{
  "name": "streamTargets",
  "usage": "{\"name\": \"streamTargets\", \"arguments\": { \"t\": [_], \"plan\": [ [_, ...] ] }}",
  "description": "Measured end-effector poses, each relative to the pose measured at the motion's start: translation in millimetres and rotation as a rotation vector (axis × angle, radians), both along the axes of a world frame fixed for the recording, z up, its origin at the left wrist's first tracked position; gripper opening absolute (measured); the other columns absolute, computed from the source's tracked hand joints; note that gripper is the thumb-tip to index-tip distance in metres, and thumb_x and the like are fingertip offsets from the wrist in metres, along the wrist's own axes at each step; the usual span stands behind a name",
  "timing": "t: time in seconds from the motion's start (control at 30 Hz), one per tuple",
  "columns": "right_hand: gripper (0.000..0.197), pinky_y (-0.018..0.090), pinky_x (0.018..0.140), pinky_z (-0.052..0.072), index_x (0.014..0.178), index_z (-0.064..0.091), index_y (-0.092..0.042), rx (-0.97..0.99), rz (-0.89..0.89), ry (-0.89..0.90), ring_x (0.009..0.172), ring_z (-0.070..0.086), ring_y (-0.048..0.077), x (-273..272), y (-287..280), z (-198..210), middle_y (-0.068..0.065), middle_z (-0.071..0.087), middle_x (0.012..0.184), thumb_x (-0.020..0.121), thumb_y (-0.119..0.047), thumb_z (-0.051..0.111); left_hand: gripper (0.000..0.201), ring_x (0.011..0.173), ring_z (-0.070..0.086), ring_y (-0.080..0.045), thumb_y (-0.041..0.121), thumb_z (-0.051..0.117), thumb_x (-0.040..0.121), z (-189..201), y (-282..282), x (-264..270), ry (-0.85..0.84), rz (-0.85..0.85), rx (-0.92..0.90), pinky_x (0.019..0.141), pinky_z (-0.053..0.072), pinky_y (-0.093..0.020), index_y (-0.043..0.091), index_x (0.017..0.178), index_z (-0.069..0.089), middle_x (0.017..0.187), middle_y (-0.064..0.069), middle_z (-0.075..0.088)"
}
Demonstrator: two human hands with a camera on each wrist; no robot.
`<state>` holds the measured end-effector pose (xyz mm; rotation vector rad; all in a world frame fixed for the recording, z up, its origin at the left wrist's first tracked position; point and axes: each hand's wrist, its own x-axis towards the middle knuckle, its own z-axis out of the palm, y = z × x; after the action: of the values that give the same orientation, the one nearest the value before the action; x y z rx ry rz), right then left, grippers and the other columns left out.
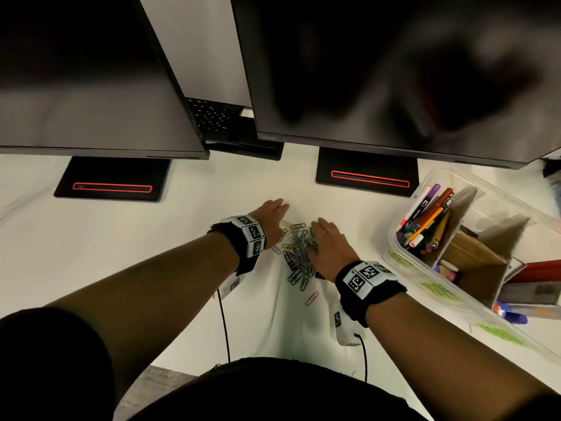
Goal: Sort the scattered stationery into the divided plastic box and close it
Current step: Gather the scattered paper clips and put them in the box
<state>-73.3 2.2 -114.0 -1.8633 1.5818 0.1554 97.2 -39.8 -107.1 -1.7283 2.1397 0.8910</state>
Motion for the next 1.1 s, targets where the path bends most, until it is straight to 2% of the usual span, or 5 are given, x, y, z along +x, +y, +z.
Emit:
{"name": "streamTargets", "arguments": {
  "t": [0.17, 0.3, 0.53, 0.77, 1.1],
  "plan": [
    [0.063, 0.04, 0.119, 0.006, 0.149, 0.007, -0.011, 0.012, 0.214, 0.03, 0.147, 0.0, 0.026, 5.0, 13.1, -7.9, 0.006, 0.002, 0.159, 0.097, -0.032, 0.036, 0.061, 0.148, 0.007, -0.028, 0.01, 0.041, 0.094, -3.8, 26.3, -7.4, -0.053, -0.167, 0.008, 0.121, 0.015, -0.039, 0.004, 0.149, 0.014, 0.159, -0.012, 0.007],
    [0.062, 0.038, 0.119, 0.005, 0.149, 0.007, -0.013, -0.002, 0.333, 0.052, 0.147, 0.001, 0.024, -4.7, 24.4, -7.0, 0.005, 0.001, 0.159, 0.098, -0.033, 0.036, 0.04, 0.1, 0.07, -0.021, 0.018, 0.08, 0.058, -1.5, 44.8, 2.0, -0.146, -0.428, -0.259, 0.088, 0.052, -0.025, 0.004, 0.095, 0.075, 0.105, -0.009, 0.073],
    [0.053, 0.027, 0.113, 0.023, 0.143, 0.031, -0.015, -0.089, 0.235, -0.112, 0.138, 0.03, 0.021, -1.5, 12.9, 16.3, 0.005, 0.029, 0.152, 0.094, -0.026, 0.047, 0.052, 0.148, 0.006, -0.021, 0.016, 0.029, 0.101, -3.8, 55.1, 13.1, -0.048, -0.232, -0.102, 0.121, 0.004, -0.029, 0.011, 0.15, 0.011, 0.159, -0.006, 0.008],
    [0.059, 0.036, 0.118, 0.012, 0.147, 0.02, -0.011, -0.026, 0.264, 0.003, 0.146, 0.009, 0.021, 8.8, -1.5, 6.0, 0.004, 0.009, 0.158, 0.097, -0.031, 0.042, 0.051, 0.127, 0.045, -0.027, 0.014, 0.051, 0.089, -0.1, 54.8, 47.8, -0.127, 0.268, -0.022, 0.104, 0.039, -0.034, 0.018, 0.138, 0.038, 0.138, -0.007, 0.04],
    [0.072, 0.027, 0.115, 0.016, 0.145, 0.028, -0.02, -0.026, 0.318, -0.05, 0.141, 0.022, 0.021, -26.6, 40.6, 8.8, 0.003, 0.025, 0.154, 0.084, -0.038, 0.062, 0.06, 0.113, 0.054, -0.026, 0.023, 0.075, 0.076, -3.1, 57.1, 20.8, 0.035, 0.145, 0.079, 0.094, 0.042, -0.029, 0.012, 0.128, 0.047, 0.126, -0.012, 0.05]
  ]
}}
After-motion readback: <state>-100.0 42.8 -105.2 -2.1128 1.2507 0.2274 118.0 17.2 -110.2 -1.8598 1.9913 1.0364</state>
